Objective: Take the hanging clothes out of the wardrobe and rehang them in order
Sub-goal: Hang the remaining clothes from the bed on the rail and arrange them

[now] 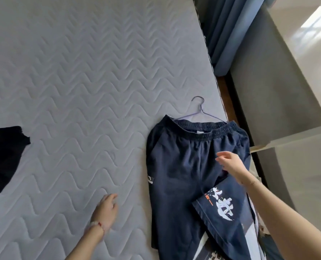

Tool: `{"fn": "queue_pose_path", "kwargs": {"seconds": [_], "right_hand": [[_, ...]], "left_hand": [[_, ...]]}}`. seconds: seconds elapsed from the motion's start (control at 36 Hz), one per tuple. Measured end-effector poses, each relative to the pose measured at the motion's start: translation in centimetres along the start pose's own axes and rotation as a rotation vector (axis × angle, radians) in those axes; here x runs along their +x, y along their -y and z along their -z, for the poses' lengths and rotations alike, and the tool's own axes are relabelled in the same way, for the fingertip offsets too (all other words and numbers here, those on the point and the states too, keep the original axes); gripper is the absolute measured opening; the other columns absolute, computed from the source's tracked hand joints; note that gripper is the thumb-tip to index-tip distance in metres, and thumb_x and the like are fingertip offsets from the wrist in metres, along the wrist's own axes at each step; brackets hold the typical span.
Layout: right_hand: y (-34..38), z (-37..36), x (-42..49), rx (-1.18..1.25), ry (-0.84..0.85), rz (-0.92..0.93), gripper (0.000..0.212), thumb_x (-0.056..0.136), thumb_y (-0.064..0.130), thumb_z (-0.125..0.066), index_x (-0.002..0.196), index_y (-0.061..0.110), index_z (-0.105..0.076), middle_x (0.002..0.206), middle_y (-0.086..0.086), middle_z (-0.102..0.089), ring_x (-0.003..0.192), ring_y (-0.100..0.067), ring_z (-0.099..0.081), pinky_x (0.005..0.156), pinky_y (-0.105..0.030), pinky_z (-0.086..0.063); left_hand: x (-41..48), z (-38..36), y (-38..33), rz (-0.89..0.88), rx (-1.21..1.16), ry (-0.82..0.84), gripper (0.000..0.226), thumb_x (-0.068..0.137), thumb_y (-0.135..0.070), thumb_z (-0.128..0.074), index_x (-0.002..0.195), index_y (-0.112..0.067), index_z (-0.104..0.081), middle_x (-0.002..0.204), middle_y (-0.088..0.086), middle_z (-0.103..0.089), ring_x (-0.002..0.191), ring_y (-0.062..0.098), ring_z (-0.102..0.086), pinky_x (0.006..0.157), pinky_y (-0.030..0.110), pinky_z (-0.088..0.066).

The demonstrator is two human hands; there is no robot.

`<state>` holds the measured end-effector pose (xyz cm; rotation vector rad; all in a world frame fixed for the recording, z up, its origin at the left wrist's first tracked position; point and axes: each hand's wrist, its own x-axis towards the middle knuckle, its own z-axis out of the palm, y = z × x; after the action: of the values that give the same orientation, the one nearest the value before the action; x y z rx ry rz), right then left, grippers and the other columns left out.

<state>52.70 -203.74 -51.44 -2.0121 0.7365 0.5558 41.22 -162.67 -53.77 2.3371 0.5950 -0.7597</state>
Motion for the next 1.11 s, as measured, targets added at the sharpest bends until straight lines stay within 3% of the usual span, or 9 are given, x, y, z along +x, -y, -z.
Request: {"fn": "queue_pose_path", "kwargs": {"seconds": [0.14,0.22,0.28,0.53,0.67,0.78,0.92,1.03,1.11], "right_hand": [[3.2,-0.2,6.4,-0.103,-0.035,0.147,0.041,0.085,0.010,-0.057,0.126,0.012,-0.056,0.124,-0.010,-0.062,0.110,-0.023,-0.059,0.097,-0.036,-0.043],[4.1,-0.3,9.7,-0.280,-0.111,0.235,0.054,0.085,0.006,-0.054,0.138,0.009,-0.044,0.140,-0.012,-0.049,0.128,-0.029,-0.046,0.105,-0.037,-0.035],[4.5,-0.2,11.5,-0.358,-0.174,0.257,0.056,0.086,0.005,-0.050,0.141,0.006,-0.039,0.144,-0.016,-0.043,0.130,-0.033,-0.042,0.107,-0.041,-0.035],[4.8,1.0,16.6,-0.587,-0.135,0.178,0.053,0.094,0.017,-0.042,0.145,0.011,-0.030,0.149,-0.016,-0.037,0.145,-0.029,-0.016,0.115,-0.054,-0.018],[5.0,0.8,17.9,-0.686,-0.151,0.207,0.045,0.092,0.022,-0.047,0.136,0.015,-0.046,0.142,-0.015,-0.043,0.128,-0.037,-0.042,0.113,-0.053,-0.022],[5.1,0.6,17.4,-0.704,-0.223,0.243,0.030,0.089,0.031,-0.057,0.110,0.012,-0.065,0.120,-0.018,-0.058,0.106,-0.038,-0.057,0.091,-0.042,-0.046],[5.1,1.3,14.4,-0.706,-0.356,0.432,0.029,0.091,0.031,-0.055,0.089,0.003,-0.063,0.095,-0.018,-0.065,0.084,-0.038,-0.058,0.071,-0.038,-0.043],[5.8,2.4,10.2,-0.667,-0.225,0.503,0.021,0.093,0.031,-0.051,0.091,0.012,-0.058,0.079,-0.011,-0.066,0.068,-0.028,-0.053,0.062,-0.037,-0.045],[6.8,3.2,6.8,-0.664,-0.100,0.502,0.018,0.093,0.034,-0.052,0.098,0.020,-0.061,0.079,-0.009,-0.068,0.071,-0.029,-0.060,0.068,-0.039,-0.051]], "left_hand": [[4.5,-1.6,-3.0,-0.202,0.203,-0.098,0.048,0.086,-0.001,-0.049,0.134,-0.007,-0.049,0.140,0.007,-0.049,0.129,0.025,-0.046,0.108,0.029,-0.033],[6.8,-3.4,-3.3,-0.299,0.286,-0.158,0.050,0.075,-0.001,-0.048,0.125,-0.003,-0.057,0.126,0.013,-0.061,0.114,0.030,-0.061,0.101,0.025,-0.034],[7.8,-4.5,-2.9,-0.330,0.317,-0.141,0.052,0.070,-0.009,-0.044,0.119,-0.004,-0.061,0.119,0.013,-0.066,0.105,0.029,-0.066,0.097,0.028,-0.031],[7.5,-6.6,-1.6,-0.421,0.472,-0.122,0.062,0.069,-0.020,-0.035,0.126,-0.012,-0.057,0.134,0.008,-0.055,0.120,0.020,-0.041,0.108,0.024,-0.015],[7.8,-7.1,-1.5,-0.432,0.520,-0.151,0.062,0.068,-0.022,-0.036,0.126,-0.013,-0.057,0.133,0.007,-0.056,0.120,0.021,-0.042,0.100,0.032,-0.029],[7.6,-7.4,-1.7,-0.456,0.531,-0.189,0.062,0.065,-0.017,-0.053,0.127,-0.014,-0.055,0.134,0.008,-0.054,0.121,0.023,-0.042,0.101,0.034,-0.029],[7.5,-7.4,-2.3,-0.427,0.550,-0.145,0.079,0.049,-0.008,-0.077,0.125,-0.012,-0.056,0.131,0.010,-0.058,0.120,0.024,-0.042,0.102,0.035,-0.030],[7.1,-5.8,-2.9,-0.411,0.608,-0.067,0.075,0.044,-0.012,-0.080,0.116,-0.015,-0.062,0.122,0.006,-0.064,0.108,0.024,-0.064,0.085,0.033,-0.055],[5.9,-4.1,-3.4,-0.392,0.550,-0.026,0.066,0.056,-0.009,-0.073,0.120,-0.014,-0.061,0.124,0.006,-0.063,0.108,0.024,-0.065,0.083,0.037,-0.056]]}}
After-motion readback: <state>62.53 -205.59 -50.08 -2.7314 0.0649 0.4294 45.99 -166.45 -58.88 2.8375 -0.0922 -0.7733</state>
